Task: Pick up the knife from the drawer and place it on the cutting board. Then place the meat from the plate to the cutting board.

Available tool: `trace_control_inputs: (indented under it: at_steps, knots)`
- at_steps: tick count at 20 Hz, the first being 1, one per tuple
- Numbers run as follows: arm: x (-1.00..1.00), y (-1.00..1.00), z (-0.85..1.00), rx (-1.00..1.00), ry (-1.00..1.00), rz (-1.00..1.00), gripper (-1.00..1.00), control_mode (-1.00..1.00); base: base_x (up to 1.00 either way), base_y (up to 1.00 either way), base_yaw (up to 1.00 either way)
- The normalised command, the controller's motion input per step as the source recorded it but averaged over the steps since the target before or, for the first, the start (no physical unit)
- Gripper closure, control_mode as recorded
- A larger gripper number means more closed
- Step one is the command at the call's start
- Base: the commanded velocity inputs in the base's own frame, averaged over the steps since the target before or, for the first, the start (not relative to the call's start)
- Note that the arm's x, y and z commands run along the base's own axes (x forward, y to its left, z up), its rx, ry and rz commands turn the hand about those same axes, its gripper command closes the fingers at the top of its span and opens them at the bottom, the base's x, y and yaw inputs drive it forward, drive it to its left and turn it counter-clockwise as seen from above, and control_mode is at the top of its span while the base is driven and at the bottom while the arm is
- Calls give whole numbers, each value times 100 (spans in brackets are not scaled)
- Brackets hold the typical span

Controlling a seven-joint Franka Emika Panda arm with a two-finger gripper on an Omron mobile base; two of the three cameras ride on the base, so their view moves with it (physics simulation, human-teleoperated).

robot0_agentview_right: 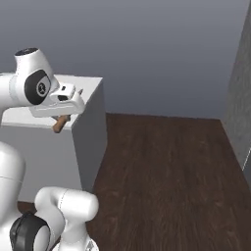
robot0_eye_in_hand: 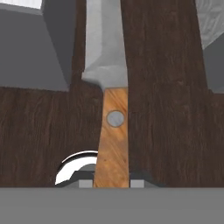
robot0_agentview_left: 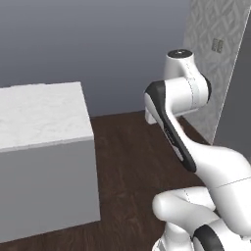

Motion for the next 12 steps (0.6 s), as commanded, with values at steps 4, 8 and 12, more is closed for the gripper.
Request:
trace_control_inputs:
  at_steps: [4,8,12]
  knots:
    - [0,0,0,0,0,0,100,100,34,56,-34]
    - [0,0,0,0,0,0,100,100,43,58,-26]
    - [0,0,0,0,0,0,100,100,56,65,-16]
